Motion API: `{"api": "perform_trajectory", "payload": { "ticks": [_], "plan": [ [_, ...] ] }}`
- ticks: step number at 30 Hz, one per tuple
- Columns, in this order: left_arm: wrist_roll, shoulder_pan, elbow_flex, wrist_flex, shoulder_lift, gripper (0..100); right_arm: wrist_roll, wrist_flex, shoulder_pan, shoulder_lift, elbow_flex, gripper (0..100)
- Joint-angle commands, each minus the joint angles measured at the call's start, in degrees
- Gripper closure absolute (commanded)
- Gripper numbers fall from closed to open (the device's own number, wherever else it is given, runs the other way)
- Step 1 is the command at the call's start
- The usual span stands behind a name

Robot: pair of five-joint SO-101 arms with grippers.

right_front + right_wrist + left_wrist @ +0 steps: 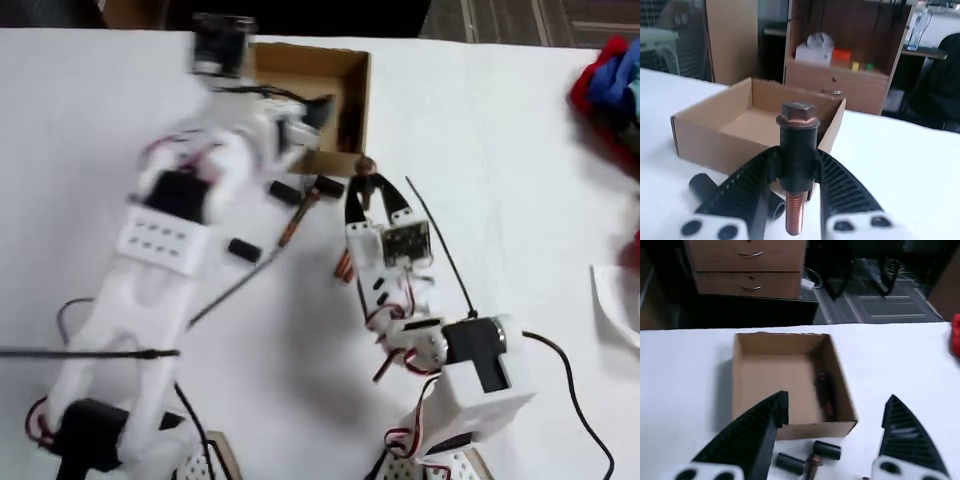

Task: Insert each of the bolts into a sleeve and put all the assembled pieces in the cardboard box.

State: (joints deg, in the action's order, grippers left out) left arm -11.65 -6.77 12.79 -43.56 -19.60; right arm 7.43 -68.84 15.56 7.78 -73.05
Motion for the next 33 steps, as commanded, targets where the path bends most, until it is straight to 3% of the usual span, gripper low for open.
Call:
{"api": "perform_trajectory", "payload": {
  "ticks": [1, 6, 10, 12, 17, 21, 25, 29, 33],
  "plan": [
    [0.00, 7.03, 0.84, -6.42, -4.40, 69, 0.18, 15.96, -1.19, -9.63, 6.07, 97.8],
    [0.00, 14.51, 11.91, -5.89, -4.22, 69, -0.09, 56.92, -2.77, -28.53, 20.66, 97.8],
    [0.00, 13.36, 18.68, 3.25, -4.22, 69, -2.11, 96.04, -2.59, -34.51, 40.79, 97.7],
    [-0.26, 13.54, 21.67, 8.44, -4.22, 69, -4.04, 108.97, -2.86, -33.89, 49.05, 97.5],
    [0.53, 13.54, 30.81, 16.62, -4.13, 69, -4.13, 116.00, -0.92, -27.74, 59.25, 97.5],
    [4.92, 13.19, 40.84, 28.31, -4.13, 69, -4.22, 123.65, -0.84, -14.81, 72.18, 97.6],
    [5.10, 13.10, 46.46, 37.36, -4.13, 69, -4.57, 134.90, -0.75, 3.47, 97.49, 97.6],
    [5.19, 13.19, 46.37, 37.19, -4.04, 69, -4.66, 144.31, -0.04, 21.41, 129.58, 97.6],
    [5.19, 13.19, 45.93, 37.45, -1.49, 69, -4.66, 147.30, 1.01, 37.58, 153.76, 97.6]
  ]
}}
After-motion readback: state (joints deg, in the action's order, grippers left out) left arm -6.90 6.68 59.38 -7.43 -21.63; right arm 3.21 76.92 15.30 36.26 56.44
